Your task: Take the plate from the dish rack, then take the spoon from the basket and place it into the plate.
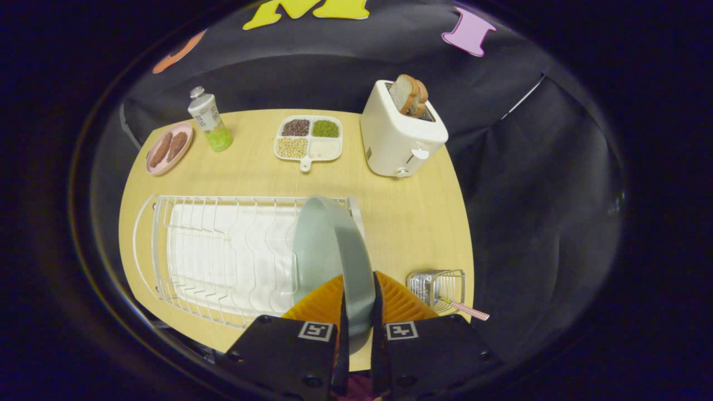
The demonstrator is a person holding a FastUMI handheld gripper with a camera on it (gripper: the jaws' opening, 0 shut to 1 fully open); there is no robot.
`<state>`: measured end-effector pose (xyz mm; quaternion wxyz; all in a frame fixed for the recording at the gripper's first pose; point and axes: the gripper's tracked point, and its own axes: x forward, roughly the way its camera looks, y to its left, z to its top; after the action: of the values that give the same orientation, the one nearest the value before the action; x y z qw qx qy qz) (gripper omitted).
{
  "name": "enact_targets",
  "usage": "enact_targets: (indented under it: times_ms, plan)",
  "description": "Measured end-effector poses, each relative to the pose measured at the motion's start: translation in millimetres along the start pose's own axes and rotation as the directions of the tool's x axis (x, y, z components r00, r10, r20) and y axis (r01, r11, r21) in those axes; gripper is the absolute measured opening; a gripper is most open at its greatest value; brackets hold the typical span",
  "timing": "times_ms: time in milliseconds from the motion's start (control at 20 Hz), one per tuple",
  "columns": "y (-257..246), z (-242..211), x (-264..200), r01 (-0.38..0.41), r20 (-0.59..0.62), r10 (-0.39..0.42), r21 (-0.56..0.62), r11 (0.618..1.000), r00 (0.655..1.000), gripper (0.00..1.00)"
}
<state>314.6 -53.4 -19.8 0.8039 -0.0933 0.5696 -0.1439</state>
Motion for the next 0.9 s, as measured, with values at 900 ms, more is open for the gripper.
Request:
enact_targets:
  times_ms: [900]
  plan:
    - [39.6,-134.5,-94.0,-0.173,0.323,0.169,-0.015,0.985,0.931,0.2]
